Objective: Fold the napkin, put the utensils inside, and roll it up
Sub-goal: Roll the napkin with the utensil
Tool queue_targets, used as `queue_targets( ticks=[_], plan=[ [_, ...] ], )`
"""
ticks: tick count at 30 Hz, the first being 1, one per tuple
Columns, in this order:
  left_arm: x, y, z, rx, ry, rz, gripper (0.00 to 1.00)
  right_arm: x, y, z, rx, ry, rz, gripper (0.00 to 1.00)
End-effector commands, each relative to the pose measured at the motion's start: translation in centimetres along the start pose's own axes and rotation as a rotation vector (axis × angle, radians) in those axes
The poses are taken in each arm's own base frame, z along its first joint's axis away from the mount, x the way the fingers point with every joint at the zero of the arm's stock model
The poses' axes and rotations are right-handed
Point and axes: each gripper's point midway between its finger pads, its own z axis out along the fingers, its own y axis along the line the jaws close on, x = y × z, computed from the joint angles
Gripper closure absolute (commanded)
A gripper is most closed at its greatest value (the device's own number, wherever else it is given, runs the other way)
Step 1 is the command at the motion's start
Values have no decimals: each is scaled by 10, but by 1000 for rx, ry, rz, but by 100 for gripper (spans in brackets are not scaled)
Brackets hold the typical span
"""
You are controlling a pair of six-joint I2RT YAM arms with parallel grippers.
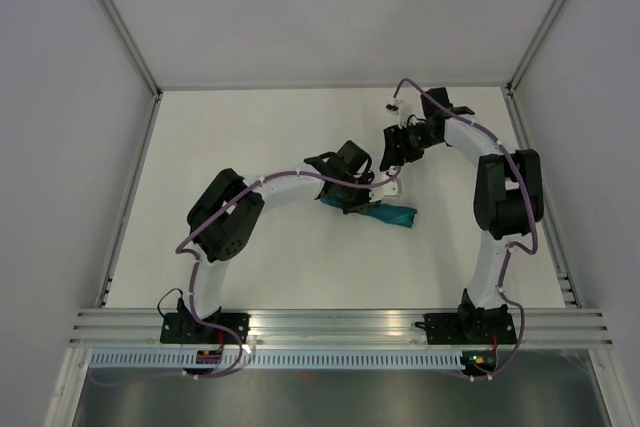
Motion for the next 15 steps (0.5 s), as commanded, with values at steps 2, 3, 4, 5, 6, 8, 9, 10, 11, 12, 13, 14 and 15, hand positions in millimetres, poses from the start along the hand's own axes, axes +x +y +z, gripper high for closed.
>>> queue_targets(
  ticks=[2,3,4,5,6,8,9,10,11,12,13,14,15],
  plan=[
    [28,-56,1,278,94,-269,98,-46,-27,-56,156,-319,-44,37],
    [31,-55,0,294,110,-313,98,-43,-31,-65,171,-343,-54,38],
    [29,-56,0,309,104,-327,98,-32,-25,-72,181,-355,-71,38],
    [30,-57,0,321,107,-338,98,-34,-26,-79,207,-384,-148,38],
    [28,-55,0,326,106,-354,98,-32,-22,-84,219,-399,-184,38],
    [33,-60,1,358,128,-384,98,-21,-7,-95,247,-446,-302,38],
    [31,-58,1,363,124,-388,98,-9,5,-100,248,-457,-359,38],
    [34,-62,3,389,138,-411,98,-4,14,-102,240,-463,-412,38],
    [35,-62,3,397,142,-422,98,1,21,-103,238,-468,-458,38],
    [32,-57,3,395,134,-431,98,7,30,-99,240,-455,-556,38],
    [31,-58,3,411,128,-443,98,22,41,-98,249,-444,-604,37],
    [34,-60,4,426,141,-461,98,27,45,-94,267,-436,-657,37],
    [31,-57,3,428,136,-470,98,42,53,-83,302,-397,-734,36]
  ],
)
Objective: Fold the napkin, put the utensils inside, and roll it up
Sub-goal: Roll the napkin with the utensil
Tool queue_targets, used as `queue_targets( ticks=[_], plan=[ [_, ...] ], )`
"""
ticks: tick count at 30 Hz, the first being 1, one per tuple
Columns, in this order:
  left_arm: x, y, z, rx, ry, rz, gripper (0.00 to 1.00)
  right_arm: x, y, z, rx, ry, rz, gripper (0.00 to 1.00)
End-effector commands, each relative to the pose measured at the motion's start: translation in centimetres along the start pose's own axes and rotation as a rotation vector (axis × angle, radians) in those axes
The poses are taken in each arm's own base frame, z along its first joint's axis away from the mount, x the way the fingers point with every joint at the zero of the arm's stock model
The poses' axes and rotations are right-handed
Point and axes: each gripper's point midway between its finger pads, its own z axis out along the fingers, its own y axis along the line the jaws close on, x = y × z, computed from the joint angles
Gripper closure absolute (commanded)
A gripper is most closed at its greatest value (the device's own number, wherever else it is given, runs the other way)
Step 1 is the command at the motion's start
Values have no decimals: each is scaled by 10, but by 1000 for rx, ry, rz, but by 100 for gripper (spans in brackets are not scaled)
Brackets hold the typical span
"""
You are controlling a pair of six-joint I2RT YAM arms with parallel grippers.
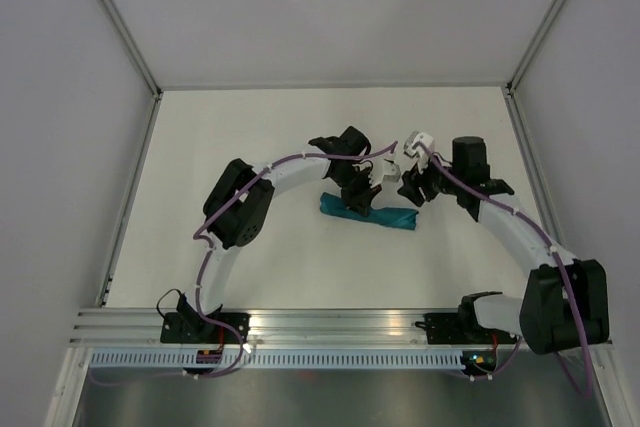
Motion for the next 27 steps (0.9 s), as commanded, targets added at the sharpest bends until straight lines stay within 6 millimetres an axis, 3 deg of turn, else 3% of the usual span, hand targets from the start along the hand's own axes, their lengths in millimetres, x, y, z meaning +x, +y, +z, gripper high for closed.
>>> queue_targets(
  ticks=[1,3,9,20,27],
  plan=[
    [43,-28,13,142,135,-207,98,3,29,6,6,-36,-352,35],
    [44,-27,14,145,140,-213,98,14,55,16,-16,-30,-449,33],
    [49,-29,16,163,152,-223,98,41,83,33,-29,17,-619,29],
    [51,-27,16,166,152,-226,98,60,113,57,-84,86,-737,28],
    [47,-25,14,164,140,-215,98,78,115,68,-111,159,-754,33]
  ],
)
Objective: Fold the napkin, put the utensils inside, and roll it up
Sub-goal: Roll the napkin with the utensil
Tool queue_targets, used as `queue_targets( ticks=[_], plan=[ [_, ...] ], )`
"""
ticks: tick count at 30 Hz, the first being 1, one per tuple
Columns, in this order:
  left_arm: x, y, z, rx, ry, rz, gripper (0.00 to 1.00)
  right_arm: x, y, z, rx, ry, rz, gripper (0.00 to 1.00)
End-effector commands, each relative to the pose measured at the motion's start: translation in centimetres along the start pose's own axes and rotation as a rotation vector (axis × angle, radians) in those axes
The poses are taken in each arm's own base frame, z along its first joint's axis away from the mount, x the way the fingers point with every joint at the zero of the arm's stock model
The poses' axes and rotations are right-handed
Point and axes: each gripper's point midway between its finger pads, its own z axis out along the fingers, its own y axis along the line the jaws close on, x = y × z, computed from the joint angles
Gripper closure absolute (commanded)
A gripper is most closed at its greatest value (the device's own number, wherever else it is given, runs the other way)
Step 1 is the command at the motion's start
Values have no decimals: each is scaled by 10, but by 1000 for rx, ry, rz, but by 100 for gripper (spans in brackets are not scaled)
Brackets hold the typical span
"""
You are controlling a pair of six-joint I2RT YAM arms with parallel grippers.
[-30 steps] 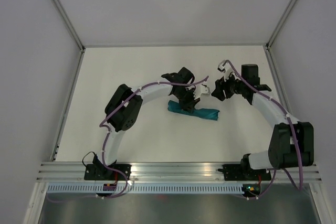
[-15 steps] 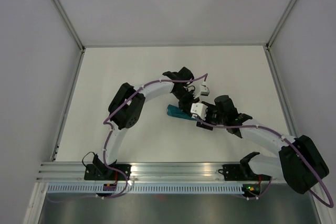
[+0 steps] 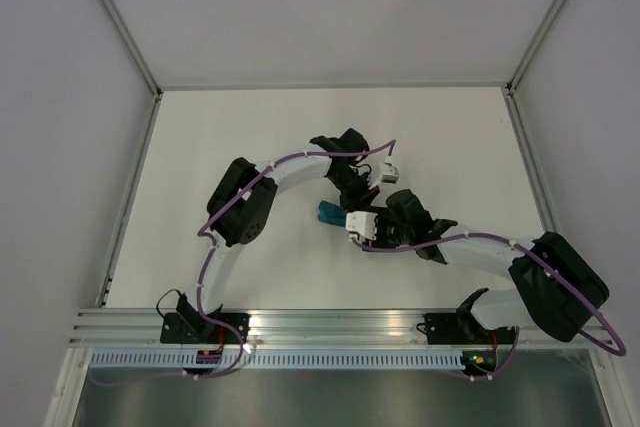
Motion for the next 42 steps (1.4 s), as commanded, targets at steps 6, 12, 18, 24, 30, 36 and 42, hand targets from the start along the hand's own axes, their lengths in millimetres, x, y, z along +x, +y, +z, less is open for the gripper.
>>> queue_targets(
  ticks=[6,12,18,24,30,36,42],
  plan=[
    [32,1,8,17,92,-96,84,11,-5,10,7,64,-37,54],
    [0,14,-24,-25,-49,-144,62,15,2,11,-26,81,-18,81],
    [-36,32,-70,-106,-265,-149,39,16,17,13,-134,107,33,90],
    [-56,55,-128,-395,-441,-121,38,-2,16,8,-283,65,149,92],
    [-70,48,-179,-609,-651,-56,37,-1,13,0,-500,89,295,92],
    [-55,39,-211,-812,-831,-40,36,6,6,4,-719,83,457,93],
    [-26,25,-189,-877,-770,63,32,22,-6,18,-792,99,548,94]
  ],
)
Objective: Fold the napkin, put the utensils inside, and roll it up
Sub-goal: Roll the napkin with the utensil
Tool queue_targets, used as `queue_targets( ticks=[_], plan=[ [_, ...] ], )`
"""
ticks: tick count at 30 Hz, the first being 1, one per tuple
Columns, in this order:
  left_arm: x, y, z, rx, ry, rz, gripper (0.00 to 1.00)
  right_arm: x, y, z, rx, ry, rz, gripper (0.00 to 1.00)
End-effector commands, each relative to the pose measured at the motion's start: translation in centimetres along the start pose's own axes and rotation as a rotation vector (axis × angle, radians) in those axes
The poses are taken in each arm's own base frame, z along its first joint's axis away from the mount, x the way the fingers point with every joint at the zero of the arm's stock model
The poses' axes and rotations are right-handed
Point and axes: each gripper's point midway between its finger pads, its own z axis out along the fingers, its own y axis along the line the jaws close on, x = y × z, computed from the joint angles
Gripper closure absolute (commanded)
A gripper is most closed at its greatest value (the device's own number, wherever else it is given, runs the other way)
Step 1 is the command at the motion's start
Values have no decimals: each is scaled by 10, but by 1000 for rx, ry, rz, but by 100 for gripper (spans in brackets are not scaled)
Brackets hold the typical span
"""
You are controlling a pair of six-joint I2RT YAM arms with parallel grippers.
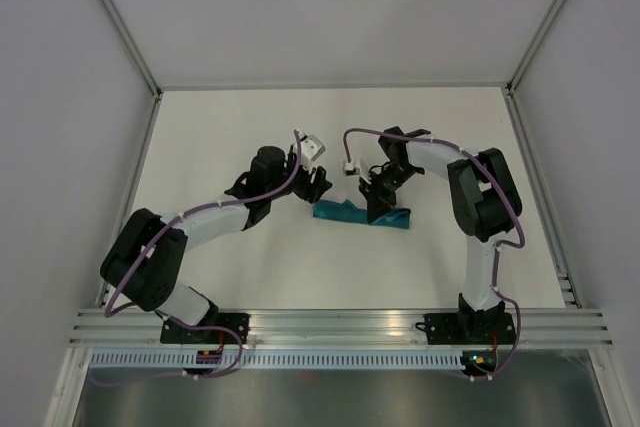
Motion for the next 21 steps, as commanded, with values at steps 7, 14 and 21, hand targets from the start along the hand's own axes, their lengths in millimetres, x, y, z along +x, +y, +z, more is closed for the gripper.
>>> queue_targets(
  ticks=[7,14,21],
  plan=[
    [10,-42,15,-9,4,430,28,23,-13,7,-180,31,140,95],
    [52,-68,40,96,135,616,24,28,-21,10,-195,39,177,95],
    [70,-78,59,147,176,712,13,31,-24,10,-183,51,179,95]
  ],
)
